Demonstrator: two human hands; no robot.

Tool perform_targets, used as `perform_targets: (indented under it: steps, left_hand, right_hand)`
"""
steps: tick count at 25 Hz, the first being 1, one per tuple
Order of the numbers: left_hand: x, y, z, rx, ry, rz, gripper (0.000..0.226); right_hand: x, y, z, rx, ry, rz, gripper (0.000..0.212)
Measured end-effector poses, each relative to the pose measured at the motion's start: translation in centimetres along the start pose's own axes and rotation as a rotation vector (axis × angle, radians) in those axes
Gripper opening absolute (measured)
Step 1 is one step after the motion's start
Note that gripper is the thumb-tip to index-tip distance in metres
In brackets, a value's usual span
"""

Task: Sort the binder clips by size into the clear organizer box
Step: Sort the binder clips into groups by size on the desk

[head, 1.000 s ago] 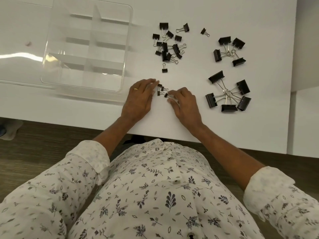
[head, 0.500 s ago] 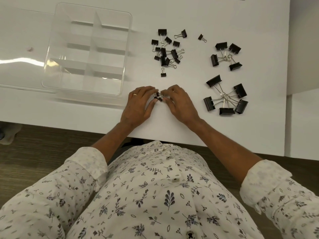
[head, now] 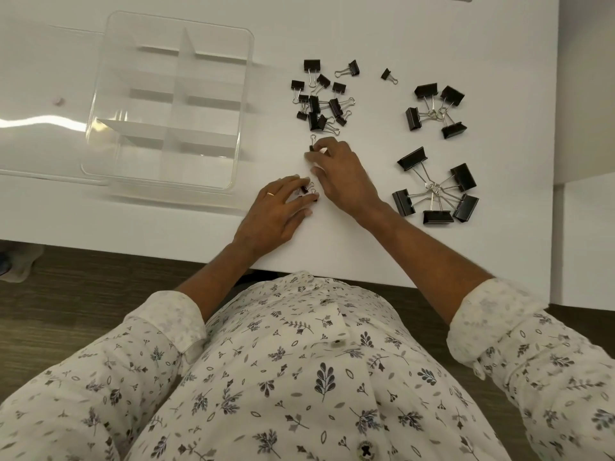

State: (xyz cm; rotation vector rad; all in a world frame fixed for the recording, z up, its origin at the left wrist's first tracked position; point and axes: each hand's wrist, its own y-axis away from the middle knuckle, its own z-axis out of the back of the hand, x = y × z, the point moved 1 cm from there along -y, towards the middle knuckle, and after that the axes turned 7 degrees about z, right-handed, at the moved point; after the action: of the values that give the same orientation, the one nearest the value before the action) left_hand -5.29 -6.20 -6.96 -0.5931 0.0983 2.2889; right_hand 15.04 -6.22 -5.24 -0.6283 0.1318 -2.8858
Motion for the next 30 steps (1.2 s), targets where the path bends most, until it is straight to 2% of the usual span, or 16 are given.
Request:
perform_targets:
  steps: [3, 5, 8, 11, 14, 19, 23, 26, 30]
  left_hand:
    - [0.3, 0.0, 0.2, -0.045, 0.035, 0.021, 0.025]
    - [0.4, 0.3, 0.6, -0.066, 0.036, 0.045, 0.021]
    - [0.2, 0.4, 1.1, -0.083, 0.050, 0.080, 0.019]
    - [-0.2, -0.5, 1.7, -0.113, 0.089, 0.141, 0.020]
    - [-0.5, -2.6, 2.1, -0.137, 0.121, 0.191, 0.024]
    - [0.6, -7.1, 2.1, -0.166, 0.166, 0.273, 0.032]
    - [1.9, -11.9, 1.5, -0.113, 0.136, 0.383, 0.045]
    - [3.3, -14.4, 1.4, -0.067, 0.044, 0.384, 0.043]
    - [3.0, -12.9, 1.4, -0.112, 0.013, 0.352, 0.034]
  right_hand:
    - [-0.6, 0.7, 0.0, -0.044, 0.000, 0.015, 0.015]
    - [-1.0, 0.9, 0.3, -0.076, -0.023, -0.008, 0.013]
    - [-0.9, -0.1, 1.1, -0.066, -0.018, -0.039, 0.028]
    - [-0.3, -2.3, 1.3, 0.030, 0.106, -0.020, 0.042]
    - [-1.4, -3.7, 1.4, 0.088, 0.162, -0.085, 0.040]
    - [-4.7, -3.5, 3.2, 0.002, 0.046, -0.209, 0.038]
    - [-3.6, -1.8, 2.8, -0.135, 0.077, -0.232, 0.023]
    - [-1.9, 0.2, 1.2, -0.152, 0.022, -0.253, 0.018]
    - [-1.1, 0.0, 0.3, -0.136, -0.084, -0.176, 0.021]
